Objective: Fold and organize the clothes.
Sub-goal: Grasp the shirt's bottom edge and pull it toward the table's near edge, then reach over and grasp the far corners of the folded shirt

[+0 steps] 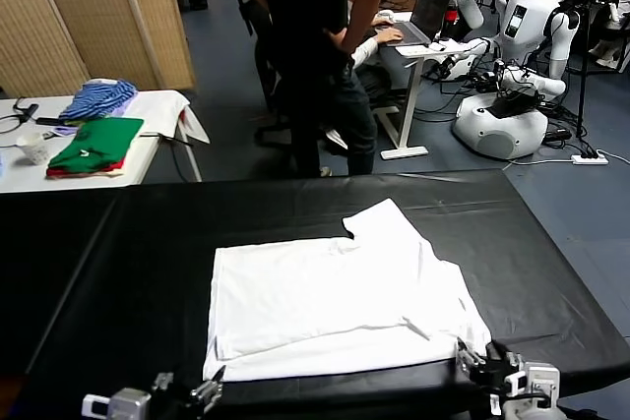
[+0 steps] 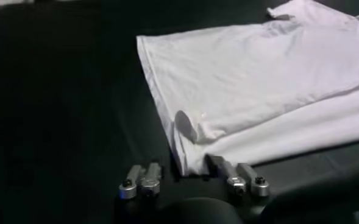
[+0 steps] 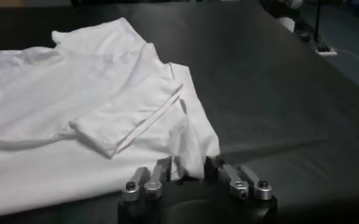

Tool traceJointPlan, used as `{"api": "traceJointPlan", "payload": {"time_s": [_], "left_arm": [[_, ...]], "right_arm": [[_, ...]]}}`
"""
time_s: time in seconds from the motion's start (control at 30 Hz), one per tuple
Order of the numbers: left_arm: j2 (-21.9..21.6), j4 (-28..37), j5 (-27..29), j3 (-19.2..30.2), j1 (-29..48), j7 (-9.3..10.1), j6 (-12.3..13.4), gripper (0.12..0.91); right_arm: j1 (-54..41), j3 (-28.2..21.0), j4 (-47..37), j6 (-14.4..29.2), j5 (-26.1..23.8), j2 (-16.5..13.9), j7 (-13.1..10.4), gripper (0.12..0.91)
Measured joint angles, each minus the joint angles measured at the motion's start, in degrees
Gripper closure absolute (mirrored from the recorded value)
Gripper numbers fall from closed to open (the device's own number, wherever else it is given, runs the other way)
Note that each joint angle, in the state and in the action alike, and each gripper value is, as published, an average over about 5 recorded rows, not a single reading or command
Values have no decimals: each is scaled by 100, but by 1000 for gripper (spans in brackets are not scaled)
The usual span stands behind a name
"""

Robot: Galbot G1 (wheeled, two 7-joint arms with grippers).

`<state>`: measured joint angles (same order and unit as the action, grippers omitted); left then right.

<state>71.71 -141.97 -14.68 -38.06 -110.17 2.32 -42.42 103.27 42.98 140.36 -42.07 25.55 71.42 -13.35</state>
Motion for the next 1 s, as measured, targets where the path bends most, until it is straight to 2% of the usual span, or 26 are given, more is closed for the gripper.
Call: {"api": "traceJointPlan", "payload": {"time_s": [0.13,0.2,0.27,0.37,0.5,0.7,0.87,1.0], "left_arm": [[-2,-38,-109,-98,134,117,6,123],[-2,0,-212,-125,227,151,19,123],[-12,77,-342,-126,345,147,153,123],[-59,237,-552,-81,576,58,661,123],[-155,536,-727,33,972,-203,1376,123],[-349,1143,-807,268,1621,-516,2099,123],[-531,1803,-650,533,2164,-518,2549,123],[-644,2366,-555,807,2569,-391,2751,123]], "right_arm": [[-168,66,-17,394,45,-134,315,118],[-302,57,-107,673,143,-227,405,118],[-471,22,-244,880,295,-330,436,118],[-829,-73,-545,1093,613,-511,444,118],[-1463,-264,-1100,1339,951,-760,528,118],[-2475,-734,-2012,1572,1044,-994,614,118],[-3283,-1290,-2709,1543,1043,-1068,553,118],[-3897,-1753,-3211,1430,1036,-1087,497,118]]}}
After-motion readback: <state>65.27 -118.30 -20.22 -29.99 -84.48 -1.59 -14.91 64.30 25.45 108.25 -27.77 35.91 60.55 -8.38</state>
